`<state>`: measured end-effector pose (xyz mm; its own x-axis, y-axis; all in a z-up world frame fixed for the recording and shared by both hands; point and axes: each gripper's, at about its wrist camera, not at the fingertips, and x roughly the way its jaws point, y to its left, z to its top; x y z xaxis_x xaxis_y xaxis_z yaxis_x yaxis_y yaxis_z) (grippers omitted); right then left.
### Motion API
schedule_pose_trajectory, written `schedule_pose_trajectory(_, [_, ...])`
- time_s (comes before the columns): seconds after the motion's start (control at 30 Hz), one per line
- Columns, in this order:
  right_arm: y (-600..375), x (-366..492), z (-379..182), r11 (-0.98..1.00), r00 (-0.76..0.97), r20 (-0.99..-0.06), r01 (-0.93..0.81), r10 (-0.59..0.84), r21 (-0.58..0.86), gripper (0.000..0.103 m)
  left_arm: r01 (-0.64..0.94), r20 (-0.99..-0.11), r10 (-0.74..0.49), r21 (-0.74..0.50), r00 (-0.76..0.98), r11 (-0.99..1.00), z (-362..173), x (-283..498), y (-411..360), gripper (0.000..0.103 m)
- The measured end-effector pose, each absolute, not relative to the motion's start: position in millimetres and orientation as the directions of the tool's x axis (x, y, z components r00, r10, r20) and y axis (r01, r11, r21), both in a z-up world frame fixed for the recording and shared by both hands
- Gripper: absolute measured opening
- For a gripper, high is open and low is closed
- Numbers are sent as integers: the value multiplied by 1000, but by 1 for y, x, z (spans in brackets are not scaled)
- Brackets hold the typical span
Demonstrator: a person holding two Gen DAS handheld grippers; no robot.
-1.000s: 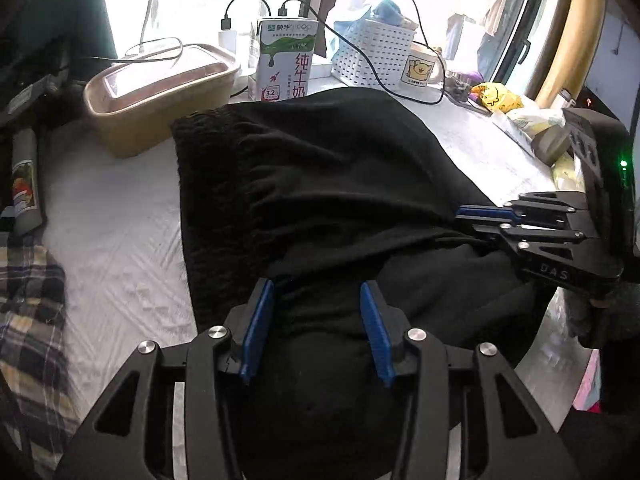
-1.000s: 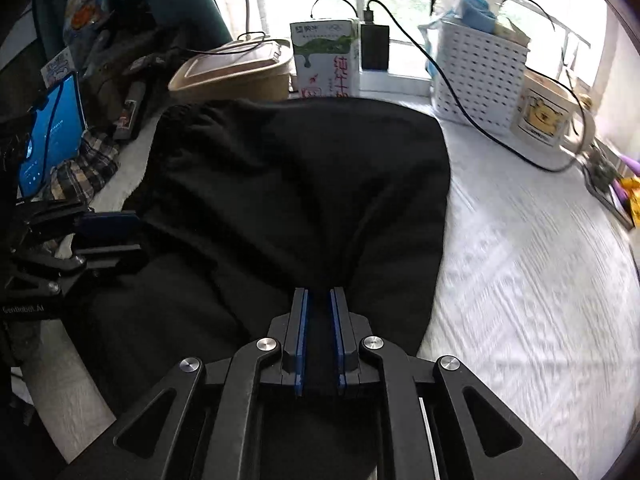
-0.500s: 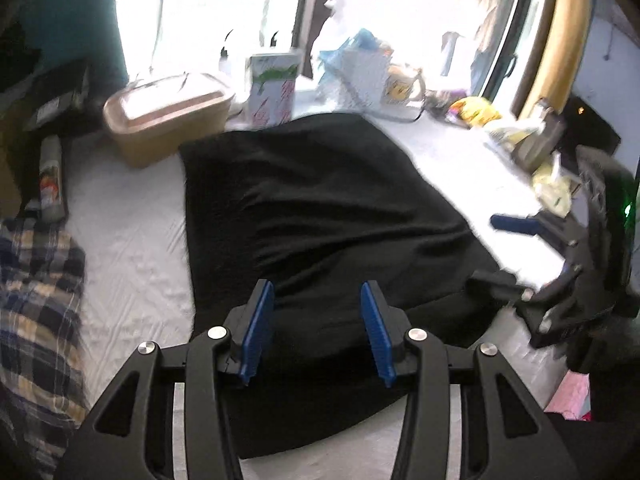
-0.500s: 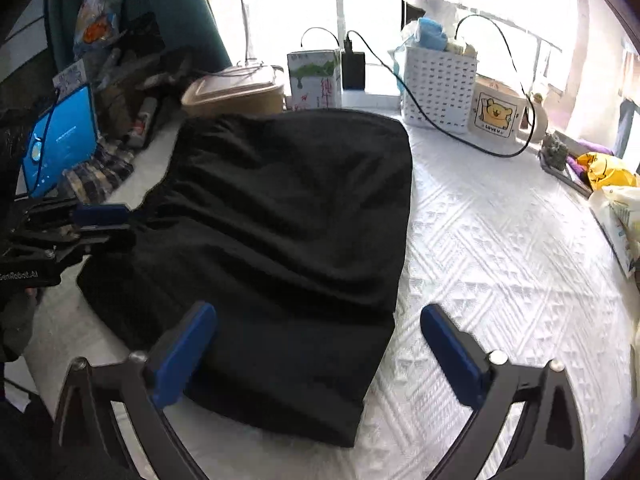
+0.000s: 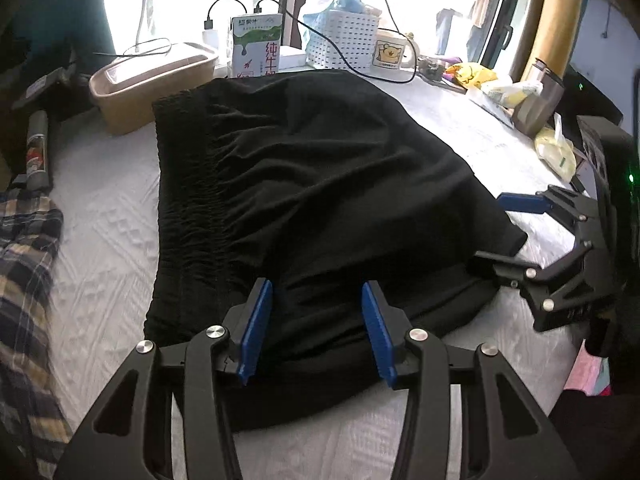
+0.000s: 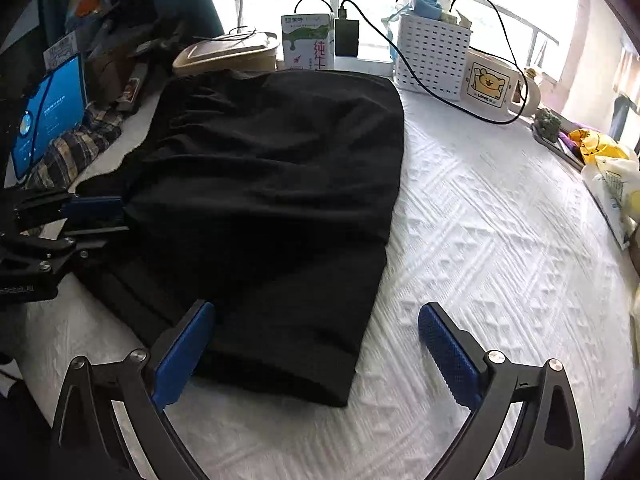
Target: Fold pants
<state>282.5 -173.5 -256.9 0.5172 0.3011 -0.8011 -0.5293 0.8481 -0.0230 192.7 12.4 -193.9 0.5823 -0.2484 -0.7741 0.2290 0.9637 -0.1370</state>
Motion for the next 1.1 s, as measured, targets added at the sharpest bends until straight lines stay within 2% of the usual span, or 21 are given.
schedule_pose_trajectory(0.37, [-194, 261, -248, 853, 491, -823, -521, 285, -16, 102, 245, -788, -249, -128, 563, 961, -181, 173, 25, 46])
schedule_pose_trajectory(0.53, [-217, 263, -222, 893, 570, -759, -449, 314, 32, 102, 215, -777, -214, -104, 592, 971, -167, 178, 36, 47])
schedule_pose_trajectory(0.6, [-219, 264, -216, 887, 579, -739, -458, 345, 55, 94, 192, -776, -214, -121, 594, 974, -165, 186, 41, 47])
schedule_pose_trajectory(0.63, [-217, 265, -215, 879, 570, -739, -473, 360, 64, 81, 177, -778, -207, -125, 594, 976, -165, 189, 43, 47])
schedule_pose_trajectory(0.67, [-215, 265, -215, 875, 562, -742, -481, 364, 65, 73, 161, -778, -201, -130, 595, 978, -165, 192, 44, 47])
schedule_pose_trajectory(0.77, [-204, 260, -222, 844, 516, -762, -531, 391, 74, 62, 154, -773, -210, -146, 599, 977, -163, 193, 44, 47])
schedule_pose_trajectory(0.93, [-200, 250, -231, 830, 486, -780, -552, 394, 76, 61, 141, -775, -213, -161, 595, 977, -167, 190, 47, 47])
schedule_pose_trajectory(1.03, [-206, 246, -234, 831, 481, -787, -551, 387, 72, 52, 131, -779, -211, -165, 591, 977, -169, 189, 49, 47])
schedule_pose_trajectory(1.1, [-204, 244, -235, 831, 485, -786, -553, 382, 63, 51, 129, -777, -212, -168, 593, 977, -168, 187, 49, 47])
